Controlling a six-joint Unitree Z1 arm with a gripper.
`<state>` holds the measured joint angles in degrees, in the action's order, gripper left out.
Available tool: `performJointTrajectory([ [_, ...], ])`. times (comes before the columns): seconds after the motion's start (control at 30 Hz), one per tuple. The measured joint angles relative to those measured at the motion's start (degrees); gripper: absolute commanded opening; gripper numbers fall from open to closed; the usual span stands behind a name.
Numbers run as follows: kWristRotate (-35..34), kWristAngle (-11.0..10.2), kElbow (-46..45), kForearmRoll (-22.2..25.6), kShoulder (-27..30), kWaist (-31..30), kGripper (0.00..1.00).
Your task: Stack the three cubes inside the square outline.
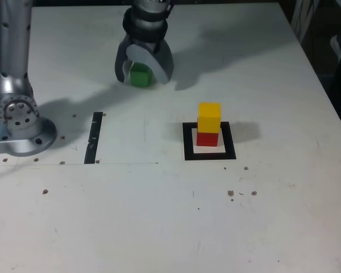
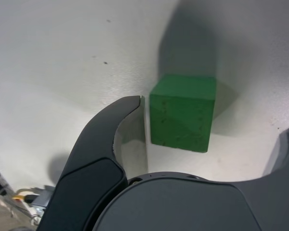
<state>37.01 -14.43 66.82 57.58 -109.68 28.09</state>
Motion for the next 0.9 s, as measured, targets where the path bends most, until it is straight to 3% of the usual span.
performJointTrajectory([
  [0.23,0.95,0.66,-0.48,-1.02,0.47,0.74,0.77],
  [0.6,0.99,0.51,0.09,-0.65,0.45,0.74,0.33],
  [0.9,1.01,0.59,0.08,-0.94,0.28,0.74,0.30],
])
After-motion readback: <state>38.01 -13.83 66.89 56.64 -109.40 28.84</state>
